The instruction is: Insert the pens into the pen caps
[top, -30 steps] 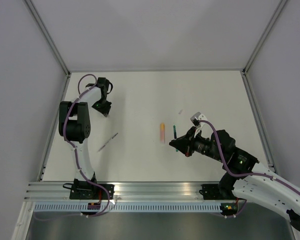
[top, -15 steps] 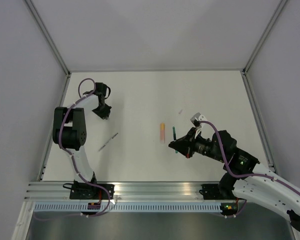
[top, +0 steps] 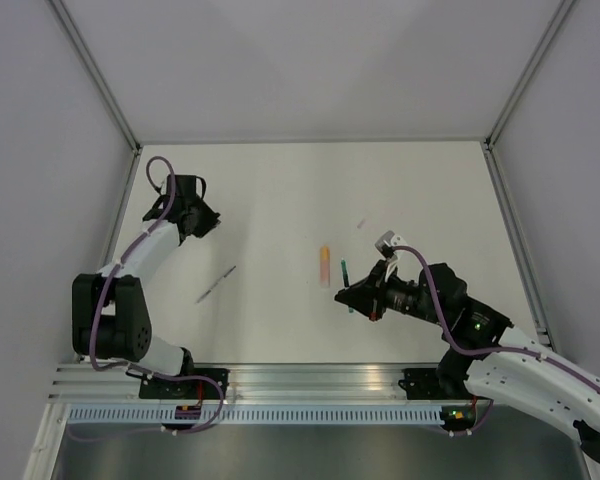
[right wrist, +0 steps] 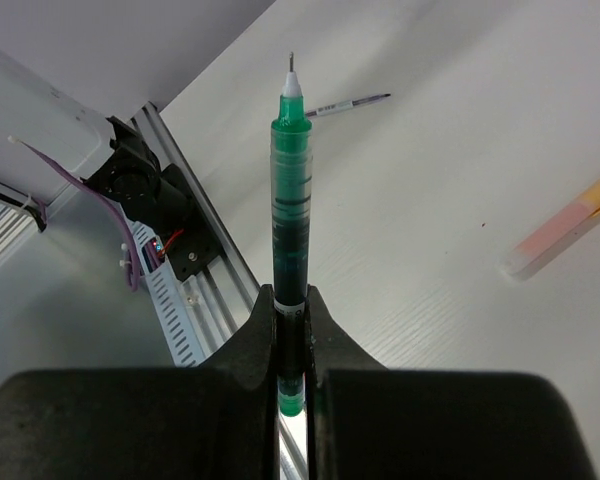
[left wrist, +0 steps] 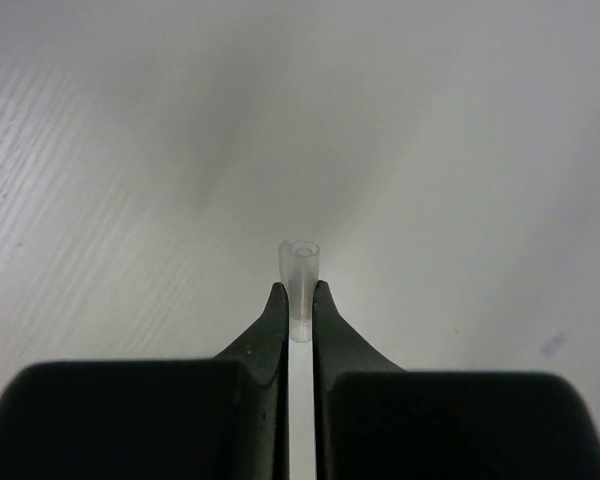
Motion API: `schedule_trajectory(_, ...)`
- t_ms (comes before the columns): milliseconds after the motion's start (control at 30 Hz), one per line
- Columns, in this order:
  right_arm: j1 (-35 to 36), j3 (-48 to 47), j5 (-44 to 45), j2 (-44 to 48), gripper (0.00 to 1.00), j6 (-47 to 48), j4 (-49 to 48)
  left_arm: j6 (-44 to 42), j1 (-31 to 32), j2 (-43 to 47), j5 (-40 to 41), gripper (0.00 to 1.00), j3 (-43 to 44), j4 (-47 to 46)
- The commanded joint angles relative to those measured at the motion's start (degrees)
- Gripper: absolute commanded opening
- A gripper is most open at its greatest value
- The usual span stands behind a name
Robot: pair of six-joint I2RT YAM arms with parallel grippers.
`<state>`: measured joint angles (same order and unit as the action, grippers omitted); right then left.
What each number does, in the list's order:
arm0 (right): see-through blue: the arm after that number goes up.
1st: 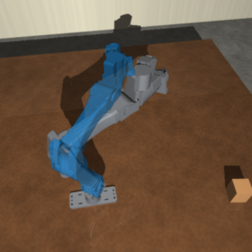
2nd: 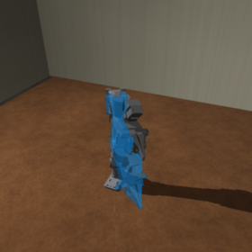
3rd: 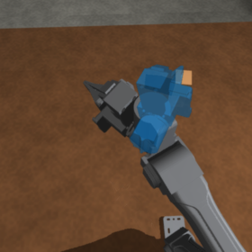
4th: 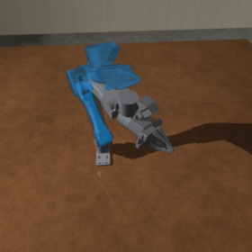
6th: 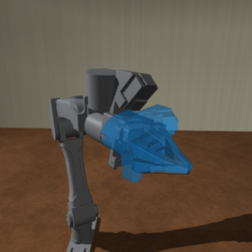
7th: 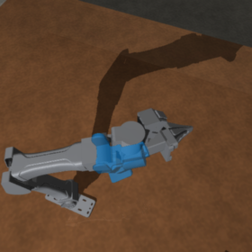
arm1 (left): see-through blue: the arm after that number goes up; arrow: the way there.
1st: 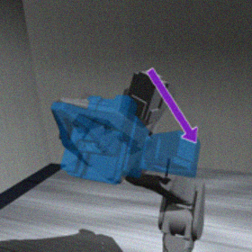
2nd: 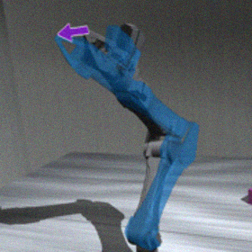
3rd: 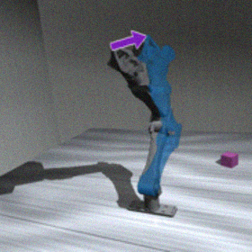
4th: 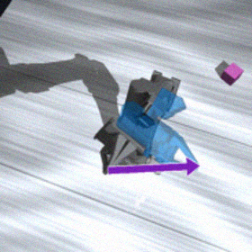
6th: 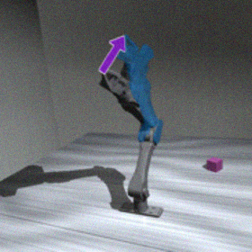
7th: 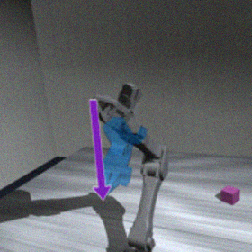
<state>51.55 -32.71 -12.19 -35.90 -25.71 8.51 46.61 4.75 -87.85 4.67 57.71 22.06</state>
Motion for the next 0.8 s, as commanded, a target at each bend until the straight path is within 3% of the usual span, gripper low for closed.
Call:
schedule_trajectory(0, 0.0, -1.6, 0.0, -2.4, 0.00, 1.0, -2.9, -7.0, 0.3, 6.7, -9.7, 0.02, -0.8, -8.7)
schedule_trajectory(67, 0.1, -2.4, -0.1, -4.5, 0.00, 1.3, -3.9, -7.2, 0.3, 11.4, -17.6, 0.02, -2.8, -11.4)
schedule_trajectory(233, 0.0, -5.2, 1.0, -10.8, 0.00, 2.0, -6.1, -3.3, 0.9, 18.8, -37.8, 0.02, -10.7, -28.7)
schedule_trajectory(333, 0.0, -6.4, 0.8, -17.0, 0.00, 2.4, -8.5, 1.2, 3.7, 19.9, -43.5, 0.02, -11.4, -34.4)
schedule_trajectory(533, 0.2, -8.0, -2.0, -23.6, 0.00, -0.7, -18.0, 5.1, 9.7, 23.0, -47.8, 0.02, -12.6, -44.6)
schedule_trajectory(767, 0.5, -9.0, -2.8, -25.4, 0.00, -1.5, -20.9, 10.2, 14.3, 28.2, -47.3, 0.02, -17.5, -56.0)
